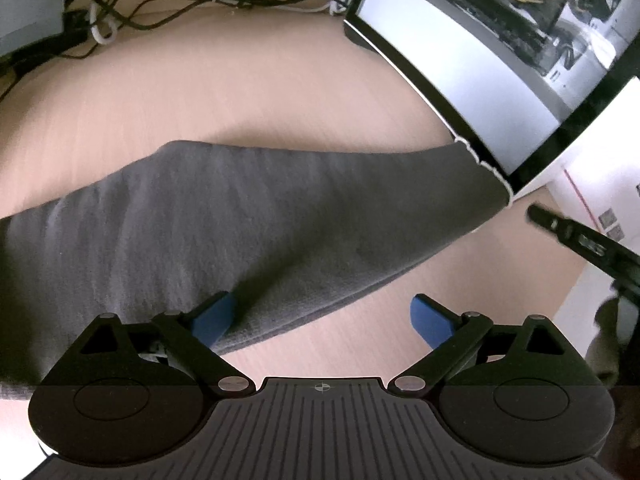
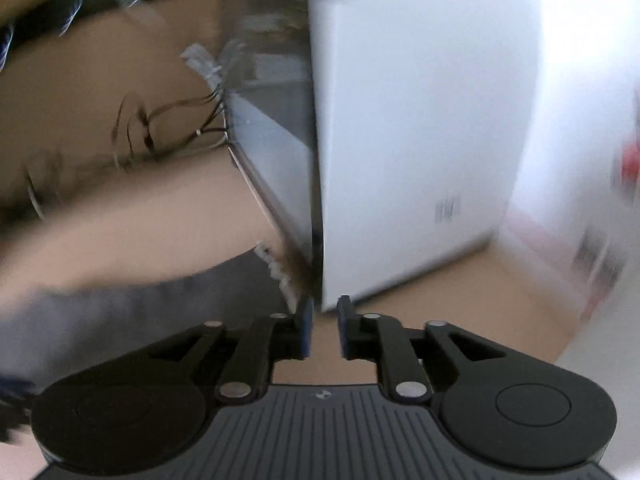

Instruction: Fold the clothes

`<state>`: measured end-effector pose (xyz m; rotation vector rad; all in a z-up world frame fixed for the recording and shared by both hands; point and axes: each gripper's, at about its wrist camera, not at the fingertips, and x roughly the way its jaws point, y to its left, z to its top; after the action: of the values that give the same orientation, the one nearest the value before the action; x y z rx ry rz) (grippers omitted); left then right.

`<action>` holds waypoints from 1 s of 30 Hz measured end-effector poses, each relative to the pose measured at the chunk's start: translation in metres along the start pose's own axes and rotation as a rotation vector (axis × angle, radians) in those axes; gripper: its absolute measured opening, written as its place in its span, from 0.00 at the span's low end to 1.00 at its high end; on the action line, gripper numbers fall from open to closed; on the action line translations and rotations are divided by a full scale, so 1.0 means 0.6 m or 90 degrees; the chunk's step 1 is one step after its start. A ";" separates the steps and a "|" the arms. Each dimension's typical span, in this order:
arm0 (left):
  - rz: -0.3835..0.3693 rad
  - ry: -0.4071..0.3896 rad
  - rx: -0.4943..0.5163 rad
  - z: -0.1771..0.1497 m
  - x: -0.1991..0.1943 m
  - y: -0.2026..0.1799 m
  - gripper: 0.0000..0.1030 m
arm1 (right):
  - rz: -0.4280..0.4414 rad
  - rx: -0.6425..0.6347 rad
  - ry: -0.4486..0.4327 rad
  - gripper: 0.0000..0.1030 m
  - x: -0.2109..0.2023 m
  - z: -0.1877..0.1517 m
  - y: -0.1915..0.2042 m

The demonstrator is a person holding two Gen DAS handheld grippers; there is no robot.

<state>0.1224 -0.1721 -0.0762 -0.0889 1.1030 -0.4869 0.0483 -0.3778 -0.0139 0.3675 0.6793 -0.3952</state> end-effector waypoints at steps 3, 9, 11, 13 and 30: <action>0.000 0.000 -0.044 0.018 0.006 -0.002 0.95 | 0.079 0.163 0.047 0.37 0.023 0.002 -0.052; 0.012 0.005 -0.033 0.042 0.018 -0.040 0.95 | 0.116 0.261 0.066 0.37 0.082 0.004 -0.086; 0.024 0.010 -0.028 0.046 0.025 -0.051 0.95 | 0.133 0.282 0.080 0.37 0.099 0.005 -0.092; 0.036 0.015 -0.028 0.049 0.030 -0.056 0.95 | 0.149 0.297 0.085 0.36 0.111 0.006 -0.095; 0.027 0.000 -0.096 0.074 0.019 -0.045 0.95 | 0.173 -0.032 0.002 0.14 0.103 0.048 0.008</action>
<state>0.1563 -0.2086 -0.0568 -0.1970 1.1381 -0.3649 0.1098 -0.4009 -0.0334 0.4066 0.6320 -0.1194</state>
